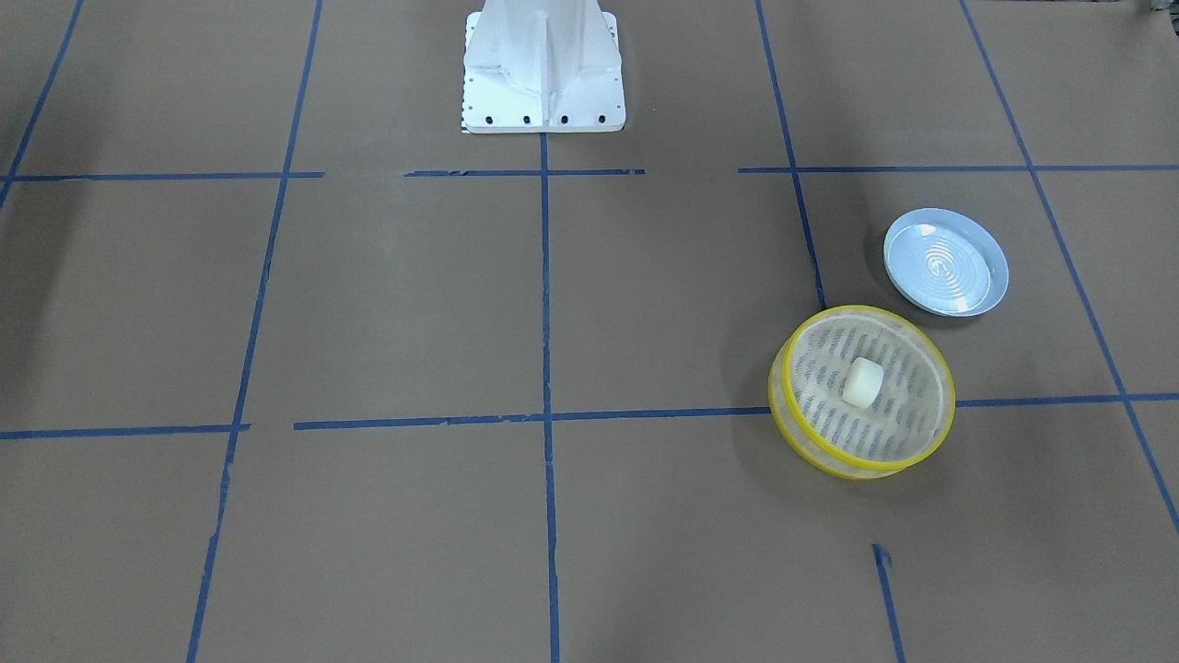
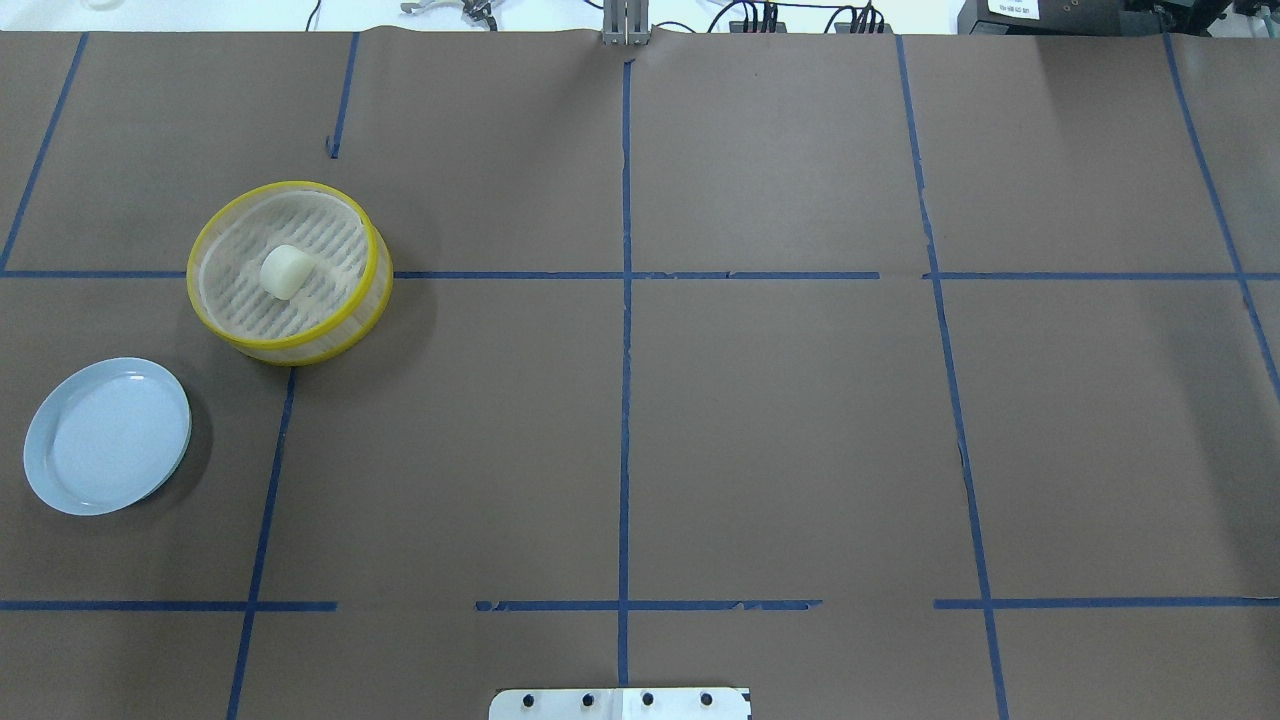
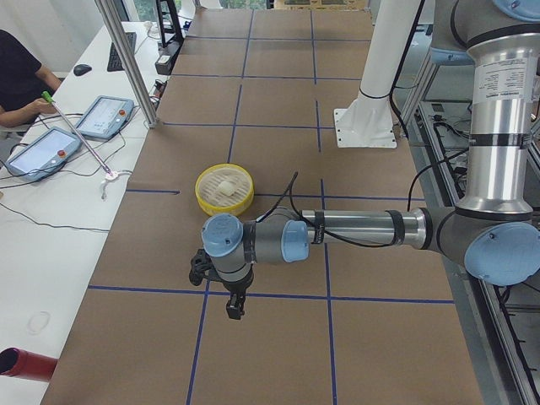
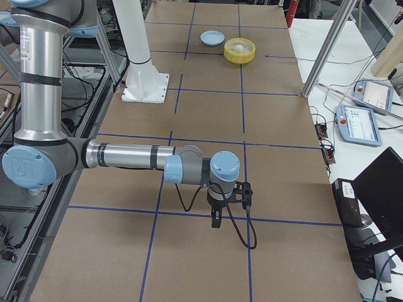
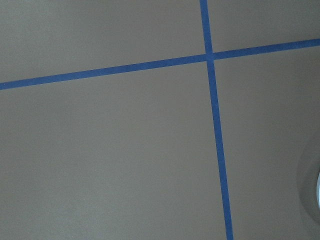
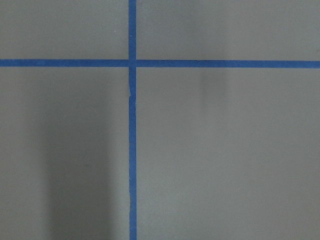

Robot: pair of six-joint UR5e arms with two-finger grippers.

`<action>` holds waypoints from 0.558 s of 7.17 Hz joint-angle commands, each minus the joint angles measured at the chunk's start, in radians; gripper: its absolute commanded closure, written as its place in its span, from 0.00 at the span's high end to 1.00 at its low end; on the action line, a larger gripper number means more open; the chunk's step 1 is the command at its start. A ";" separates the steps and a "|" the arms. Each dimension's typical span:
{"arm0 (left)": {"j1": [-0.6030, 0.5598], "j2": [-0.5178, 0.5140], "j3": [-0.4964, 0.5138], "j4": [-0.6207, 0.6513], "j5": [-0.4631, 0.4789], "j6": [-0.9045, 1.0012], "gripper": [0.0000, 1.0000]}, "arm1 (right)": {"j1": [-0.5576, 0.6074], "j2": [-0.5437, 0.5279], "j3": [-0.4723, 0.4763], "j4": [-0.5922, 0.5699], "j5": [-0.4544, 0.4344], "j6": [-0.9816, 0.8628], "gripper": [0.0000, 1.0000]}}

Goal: Place bun in steamer

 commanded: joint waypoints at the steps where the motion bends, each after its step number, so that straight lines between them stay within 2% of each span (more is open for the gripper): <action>1: 0.000 -0.002 -0.001 0.000 0.000 0.000 1.00 | -0.001 0.000 0.000 0.000 0.000 0.000 1.00; 4: 0.000 -0.005 -0.001 0.000 0.000 0.000 1.00 | -0.001 0.000 0.000 0.000 0.000 0.000 1.00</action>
